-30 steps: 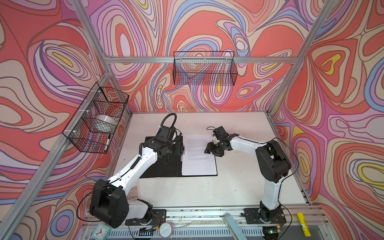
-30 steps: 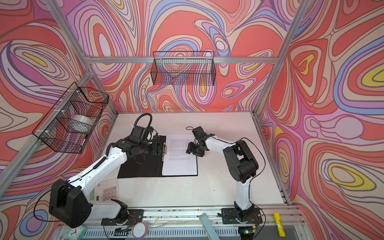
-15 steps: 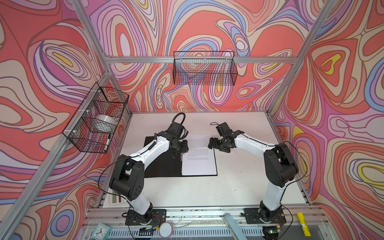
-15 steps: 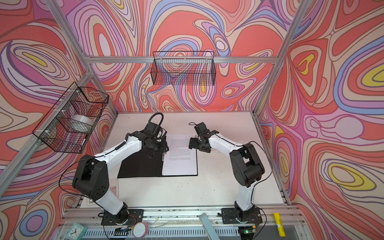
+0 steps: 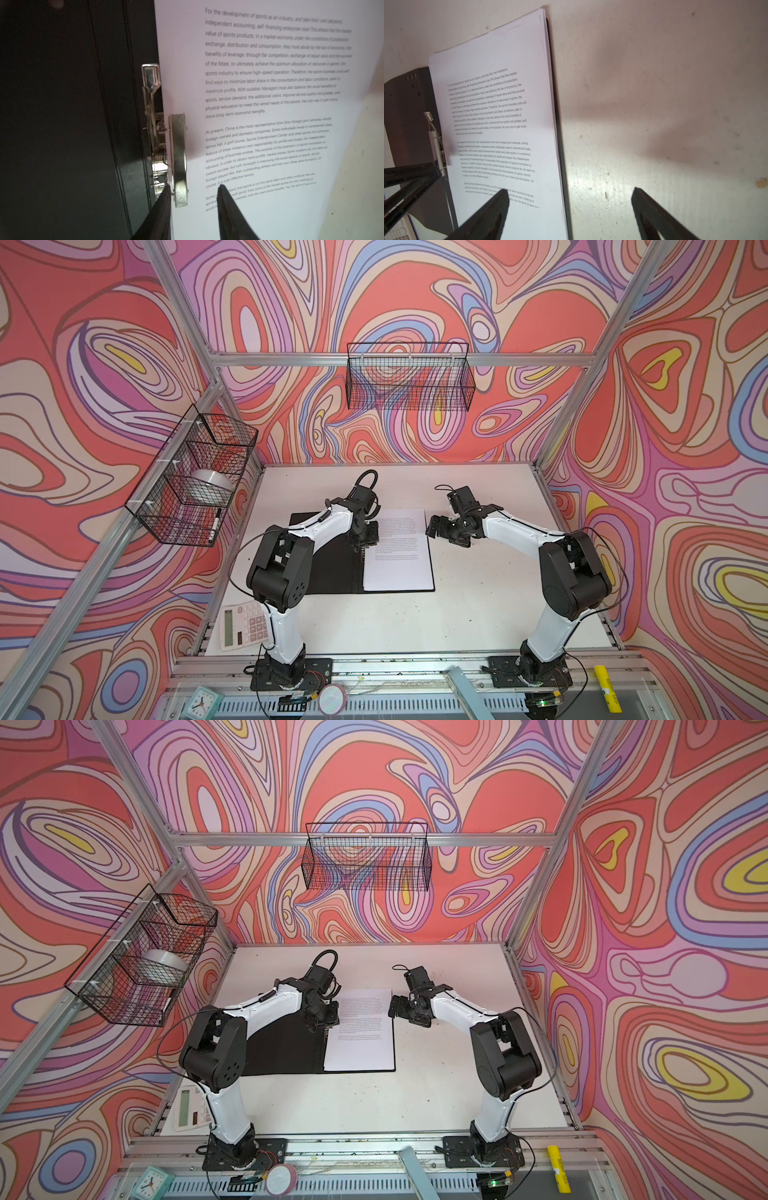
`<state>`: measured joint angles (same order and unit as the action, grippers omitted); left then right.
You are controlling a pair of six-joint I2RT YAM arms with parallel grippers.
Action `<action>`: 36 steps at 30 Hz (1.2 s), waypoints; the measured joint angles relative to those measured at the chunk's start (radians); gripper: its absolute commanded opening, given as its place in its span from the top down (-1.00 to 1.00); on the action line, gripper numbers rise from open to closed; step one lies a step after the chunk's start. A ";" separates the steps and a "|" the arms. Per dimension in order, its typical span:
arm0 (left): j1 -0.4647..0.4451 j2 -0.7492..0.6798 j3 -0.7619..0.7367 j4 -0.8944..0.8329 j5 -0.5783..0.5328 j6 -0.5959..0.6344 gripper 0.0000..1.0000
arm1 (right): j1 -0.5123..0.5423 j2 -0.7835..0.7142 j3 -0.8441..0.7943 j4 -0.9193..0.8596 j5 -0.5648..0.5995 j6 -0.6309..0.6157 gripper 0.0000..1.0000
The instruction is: Put the files into the folder
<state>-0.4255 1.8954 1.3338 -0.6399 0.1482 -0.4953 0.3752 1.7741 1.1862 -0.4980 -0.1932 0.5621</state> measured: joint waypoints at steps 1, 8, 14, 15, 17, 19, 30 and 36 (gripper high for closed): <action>0.000 0.005 0.000 -0.001 -0.008 0.000 0.26 | -0.005 -0.003 -0.002 0.003 -0.005 0.000 -0.94; 0.000 0.022 0.008 -0.003 -0.019 -0.008 0.33 | -0.021 -0.005 -0.022 0.033 -0.032 0.000 -0.92; 0.000 0.040 0.013 -0.003 -0.019 -0.015 0.46 | -0.027 -0.007 -0.032 0.038 -0.043 0.000 -0.93; 0.000 0.043 0.013 -0.003 -0.020 -0.015 0.46 | -0.029 -0.009 -0.035 0.039 -0.046 0.000 -0.93; 0.000 0.045 0.013 -0.003 -0.021 -0.019 0.49 | -0.030 -0.016 -0.039 0.040 -0.052 0.001 -0.94; 0.000 0.047 0.013 -0.003 -0.023 -0.024 0.56 | -0.031 -0.024 -0.044 0.042 -0.057 0.001 -0.94; -0.003 0.065 0.055 -0.011 -0.023 -0.041 0.69 | -0.034 -0.034 -0.061 0.056 -0.072 0.000 -0.94; -0.028 0.070 0.090 -0.017 -0.018 -0.063 0.74 | -0.037 -0.039 -0.067 0.062 -0.074 0.000 -0.95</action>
<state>-0.4538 1.9656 1.4242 -0.6567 0.1307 -0.5579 0.3378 1.7355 1.1191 -0.4362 -0.2676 0.5621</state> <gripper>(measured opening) 0.140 0.973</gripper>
